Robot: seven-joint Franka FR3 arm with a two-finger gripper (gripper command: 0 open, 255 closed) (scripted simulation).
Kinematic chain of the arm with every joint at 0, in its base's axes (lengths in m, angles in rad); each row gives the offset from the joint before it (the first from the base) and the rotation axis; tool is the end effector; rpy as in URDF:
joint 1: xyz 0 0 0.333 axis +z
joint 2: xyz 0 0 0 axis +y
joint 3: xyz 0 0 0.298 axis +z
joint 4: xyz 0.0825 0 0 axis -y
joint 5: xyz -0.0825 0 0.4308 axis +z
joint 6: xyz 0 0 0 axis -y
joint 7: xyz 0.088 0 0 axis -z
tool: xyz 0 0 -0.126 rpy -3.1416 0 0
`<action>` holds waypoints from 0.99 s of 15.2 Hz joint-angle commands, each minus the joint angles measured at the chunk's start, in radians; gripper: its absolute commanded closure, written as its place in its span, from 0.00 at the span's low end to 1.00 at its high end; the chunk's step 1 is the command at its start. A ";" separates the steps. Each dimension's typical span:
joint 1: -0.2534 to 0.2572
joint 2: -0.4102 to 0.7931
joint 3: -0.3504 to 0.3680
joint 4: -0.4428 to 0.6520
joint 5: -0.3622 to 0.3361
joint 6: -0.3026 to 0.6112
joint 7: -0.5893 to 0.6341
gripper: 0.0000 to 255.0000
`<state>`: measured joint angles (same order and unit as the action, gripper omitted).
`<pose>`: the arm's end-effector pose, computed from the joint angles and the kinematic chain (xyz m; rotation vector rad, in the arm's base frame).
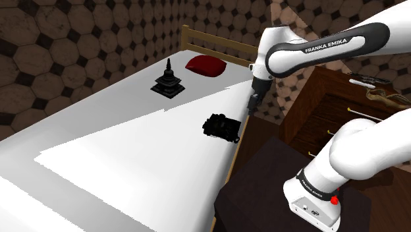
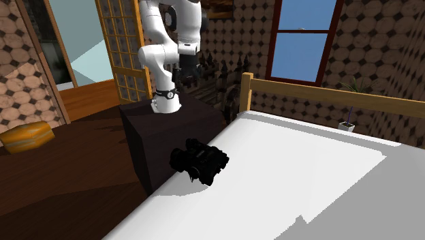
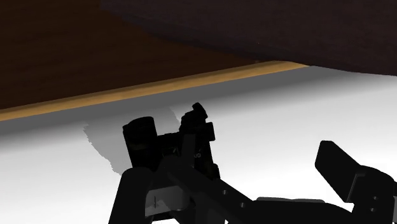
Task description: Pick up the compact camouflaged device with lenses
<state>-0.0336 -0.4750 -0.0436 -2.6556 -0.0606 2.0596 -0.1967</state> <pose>0.4083 -0.0336 0.3208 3.1107 0.2451 -0.1940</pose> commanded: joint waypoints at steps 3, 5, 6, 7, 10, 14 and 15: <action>-0.006 0.143 -0.025 -0.018 0.008 0.166 -0.021 0.00; -0.007 0.226 -0.036 -0.014 0.017 0.246 -0.034 0.00; -0.007 0.269 -0.041 -0.009 0.024 0.284 -0.042 0.00; -0.007 0.312 -0.046 -0.003 0.032 0.321 -0.051 0.00; -0.006 0.447 -0.058 0.026 0.067 0.427 -0.084 0.00; -0.014 0.629 -0.056 0.086 0.137 0.548 -0.145 0.00; -0.019 0.675 -0.051 0.105 0.157 0.574 -0.161 0.00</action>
<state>-0.0481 0.1442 -0.0977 -2.5723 0.0753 2.5989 -0.3385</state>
